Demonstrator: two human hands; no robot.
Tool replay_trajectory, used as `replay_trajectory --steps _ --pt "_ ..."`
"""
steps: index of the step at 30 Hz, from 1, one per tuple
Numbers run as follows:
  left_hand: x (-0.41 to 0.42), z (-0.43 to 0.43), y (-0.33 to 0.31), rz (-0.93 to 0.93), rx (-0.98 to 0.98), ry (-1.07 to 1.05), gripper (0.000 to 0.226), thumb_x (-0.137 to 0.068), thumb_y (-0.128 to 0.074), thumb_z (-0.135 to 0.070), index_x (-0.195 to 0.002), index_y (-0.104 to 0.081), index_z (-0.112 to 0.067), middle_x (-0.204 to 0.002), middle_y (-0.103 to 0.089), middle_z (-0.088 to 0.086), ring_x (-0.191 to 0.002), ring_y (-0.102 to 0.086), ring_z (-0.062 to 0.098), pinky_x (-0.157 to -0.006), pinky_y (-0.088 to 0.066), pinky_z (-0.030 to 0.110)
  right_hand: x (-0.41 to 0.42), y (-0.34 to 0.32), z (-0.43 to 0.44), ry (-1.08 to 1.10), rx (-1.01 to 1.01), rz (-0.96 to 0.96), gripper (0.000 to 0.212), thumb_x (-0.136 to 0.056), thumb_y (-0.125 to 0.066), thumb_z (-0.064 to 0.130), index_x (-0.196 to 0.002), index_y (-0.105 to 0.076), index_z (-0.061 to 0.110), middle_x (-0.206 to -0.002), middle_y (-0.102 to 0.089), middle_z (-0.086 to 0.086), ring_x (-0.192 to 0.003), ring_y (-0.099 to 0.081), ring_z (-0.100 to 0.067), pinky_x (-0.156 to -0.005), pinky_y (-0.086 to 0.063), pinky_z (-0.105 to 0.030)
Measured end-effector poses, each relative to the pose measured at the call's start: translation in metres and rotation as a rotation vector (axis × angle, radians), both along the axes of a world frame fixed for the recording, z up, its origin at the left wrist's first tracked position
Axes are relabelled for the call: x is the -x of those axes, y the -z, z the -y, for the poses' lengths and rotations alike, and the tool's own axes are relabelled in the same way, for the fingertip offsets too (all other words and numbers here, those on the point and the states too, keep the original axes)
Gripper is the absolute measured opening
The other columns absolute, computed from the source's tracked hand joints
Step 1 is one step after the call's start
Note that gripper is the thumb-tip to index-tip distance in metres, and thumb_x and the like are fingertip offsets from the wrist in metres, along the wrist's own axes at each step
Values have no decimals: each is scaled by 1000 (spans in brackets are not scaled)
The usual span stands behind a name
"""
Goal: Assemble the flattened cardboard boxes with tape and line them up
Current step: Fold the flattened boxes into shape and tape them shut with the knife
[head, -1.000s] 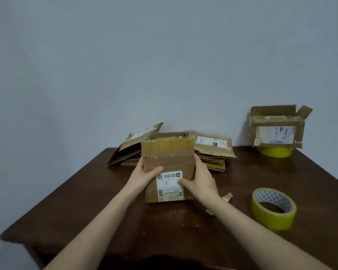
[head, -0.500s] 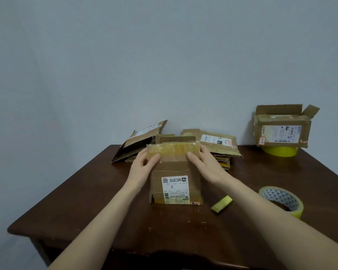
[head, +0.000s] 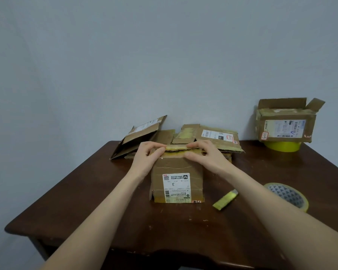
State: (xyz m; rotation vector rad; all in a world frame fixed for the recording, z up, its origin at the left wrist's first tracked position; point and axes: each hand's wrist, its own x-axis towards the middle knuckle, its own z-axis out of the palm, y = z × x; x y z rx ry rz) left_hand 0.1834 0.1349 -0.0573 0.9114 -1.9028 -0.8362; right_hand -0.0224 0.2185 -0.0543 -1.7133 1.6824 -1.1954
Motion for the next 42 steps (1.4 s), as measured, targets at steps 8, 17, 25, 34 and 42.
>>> replay_trajectory --steps 8,17,25,34,42 --pt "21 -1 -13 -37 -205 15 14 -88 -63 -32 -100 -66 -24 -107 -62 0 -94 -58 13 -71 -45 24 8 -1 -8 -28 -7 -34 49 -81 -72 41 -128 -57 38 -138 -33 5 -130 -33 -11 -98 -29 -22" --pt "23 1 -23 -29 -306 -39 22 -92 -53 -14 -102 -69 -27 -115 -63 0 -94 -58 9 -72 -46 21 2 -13 -5 -30 -104 -364 56 -88 -51 62 -139 -46 40 -150 -32 8 -137 -31 -16 -112 -30 -38" --pt "14 2 -25 119 -269 -20 52 -89 -63 -17 -138 -47 -18 -131 -55 1 -107 -53 10 -77 -42 15 -4 -21 -7 -36 -172 -552 69 -83 -58 62 -144 -40 35 -156 -23 1 -142 -24 -22 -114 -27 -45" --pt "6 -1 -26 385 202 -27 40 -98 -49 -22 -138 -49 -22 -152 -33 -8 -138 -31 9 -109 -24 23 -9 -24 -7 -7 -183 -646 69 -86 -46 69 -147 -32 39 -159 -19 5 -148 -3 -28 -116 -16 -47" --pt "20 0 -14 715 303 88 44 -104 -32 -29 -145 -36 -14 -155 -28 1 -146 -16 15 -117 -14 31 -9 -21 -5 -30 -228 -743 69 -90 -44 63 -150 -27 33 -161 -13 0 -148 3 -32 -117 -14 -47"
